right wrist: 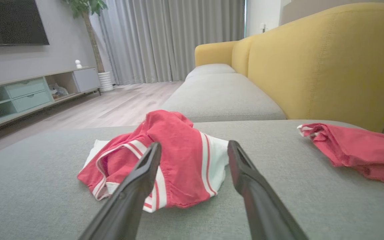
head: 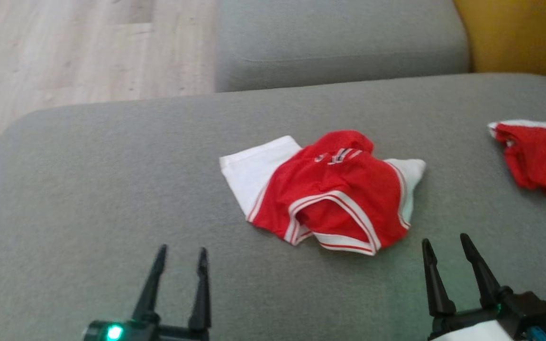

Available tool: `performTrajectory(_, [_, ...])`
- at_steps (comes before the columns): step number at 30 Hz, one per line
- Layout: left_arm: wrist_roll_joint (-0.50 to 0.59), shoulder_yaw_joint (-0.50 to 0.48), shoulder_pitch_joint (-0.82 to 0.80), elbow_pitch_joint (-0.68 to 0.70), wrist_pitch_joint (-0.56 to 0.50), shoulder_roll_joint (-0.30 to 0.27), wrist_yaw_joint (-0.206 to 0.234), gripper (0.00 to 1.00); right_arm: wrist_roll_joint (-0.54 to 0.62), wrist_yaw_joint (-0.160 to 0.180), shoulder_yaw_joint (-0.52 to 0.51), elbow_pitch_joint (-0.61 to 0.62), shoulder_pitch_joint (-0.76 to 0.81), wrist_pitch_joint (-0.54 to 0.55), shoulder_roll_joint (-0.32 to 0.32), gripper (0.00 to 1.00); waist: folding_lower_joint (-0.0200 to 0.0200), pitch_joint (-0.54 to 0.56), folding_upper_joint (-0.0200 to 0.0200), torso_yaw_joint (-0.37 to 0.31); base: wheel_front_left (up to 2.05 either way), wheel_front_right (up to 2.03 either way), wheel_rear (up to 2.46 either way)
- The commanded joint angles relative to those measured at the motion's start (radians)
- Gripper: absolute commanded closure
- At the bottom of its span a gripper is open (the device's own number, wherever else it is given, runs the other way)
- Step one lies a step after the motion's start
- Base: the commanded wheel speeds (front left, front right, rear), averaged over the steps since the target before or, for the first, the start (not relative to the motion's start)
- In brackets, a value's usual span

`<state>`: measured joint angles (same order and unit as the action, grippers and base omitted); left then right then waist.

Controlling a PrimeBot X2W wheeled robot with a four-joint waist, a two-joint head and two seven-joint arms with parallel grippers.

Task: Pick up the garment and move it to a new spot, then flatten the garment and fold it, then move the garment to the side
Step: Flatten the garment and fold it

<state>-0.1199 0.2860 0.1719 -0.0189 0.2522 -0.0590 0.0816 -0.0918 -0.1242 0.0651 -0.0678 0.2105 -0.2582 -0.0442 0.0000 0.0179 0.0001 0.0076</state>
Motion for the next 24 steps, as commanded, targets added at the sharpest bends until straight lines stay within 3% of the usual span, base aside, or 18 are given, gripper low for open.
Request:
performTrajectory(1, [0.011, -0.016, -0.040, 0.022, 0.009, 0.009, -0.005, 0.00, 0.010, -0.007, 0.026, 0.038, -0.043, -0.004, -0.006, 0.00, 0.0000, -0.017, -0.0001, -0.048, 0.00, 0.00, 0.00])
performTrajectory(15, [0.135, 0.178, -0.293, -0.296, 0.010, 0.006, -0.165, 0.00, -0.017, -0.007, 0.038, 0.098, -0.126, -0.004, -0.006, 0.00, 0.0000, -0.196, -0.0001, -0.380, 0.00, 0.00, 0.00])
performTrajectory(24, [0.163, 0.215, -0.448, -0.504, 0.010, -0.004, -0.164, 0.00, -0.052, -0.007, 0.048, 0.100, -0.162, -0.004, -0.006, 0.00, 0.0000, -0.277, -0.0001, -0.504, 0.00, 0.00, 0.00])
